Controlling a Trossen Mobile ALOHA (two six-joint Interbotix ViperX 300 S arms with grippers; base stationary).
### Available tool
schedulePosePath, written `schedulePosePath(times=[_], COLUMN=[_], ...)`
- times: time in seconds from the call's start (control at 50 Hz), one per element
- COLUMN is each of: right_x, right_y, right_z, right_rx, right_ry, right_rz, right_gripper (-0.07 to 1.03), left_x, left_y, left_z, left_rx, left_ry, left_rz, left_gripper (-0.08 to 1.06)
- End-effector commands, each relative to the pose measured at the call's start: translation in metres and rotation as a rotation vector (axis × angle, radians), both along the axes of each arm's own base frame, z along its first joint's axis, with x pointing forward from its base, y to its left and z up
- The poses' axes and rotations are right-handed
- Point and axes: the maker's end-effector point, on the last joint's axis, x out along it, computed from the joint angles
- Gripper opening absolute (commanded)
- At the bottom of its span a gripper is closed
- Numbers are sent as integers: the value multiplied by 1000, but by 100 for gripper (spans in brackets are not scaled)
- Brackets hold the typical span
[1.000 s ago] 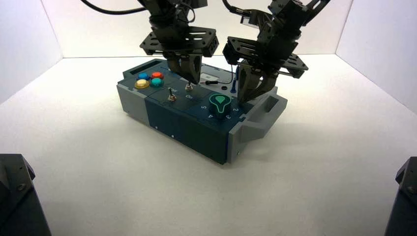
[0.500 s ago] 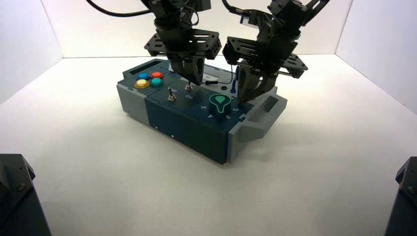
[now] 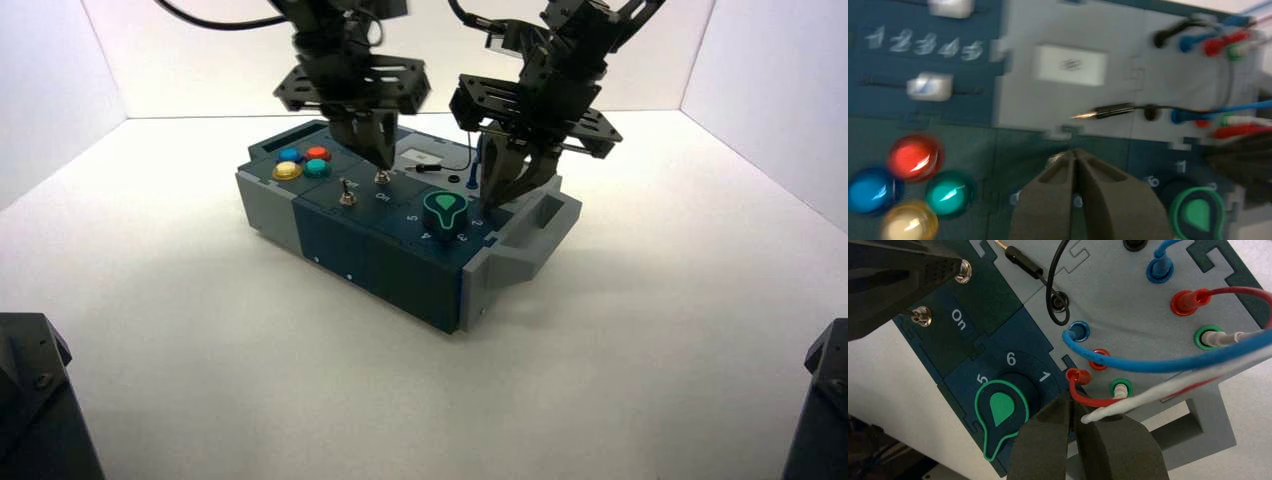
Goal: Flip the top switch off with the left gripper.
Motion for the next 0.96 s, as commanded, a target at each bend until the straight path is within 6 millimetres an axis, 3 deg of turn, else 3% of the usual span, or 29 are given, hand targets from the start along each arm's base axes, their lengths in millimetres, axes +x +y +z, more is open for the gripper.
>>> schedulePosePath(times=[0.02,0.24,0.62,0.96], right_x=[-4,-5,-7,0], right_y=[-14,-12,1,10], right_z=[-21,-20,4,40], right_rx=[-44,-43,-6,49], right_ry=[50,52,-20,-112], right_rz=[-11,-6,56,81], right_gripper=[-2,-2,-2,-2], left_x=[27,19,-25,-32], left_y=[42,16,-35,-37], left_z=[15,47,126,167], left_rx=[-12,-64,-234,-307], left_ry=[-43,-109,-213,-292], left_rz=[120,59,-49,-64], left_gripper=[-3,-3,-3,-3])
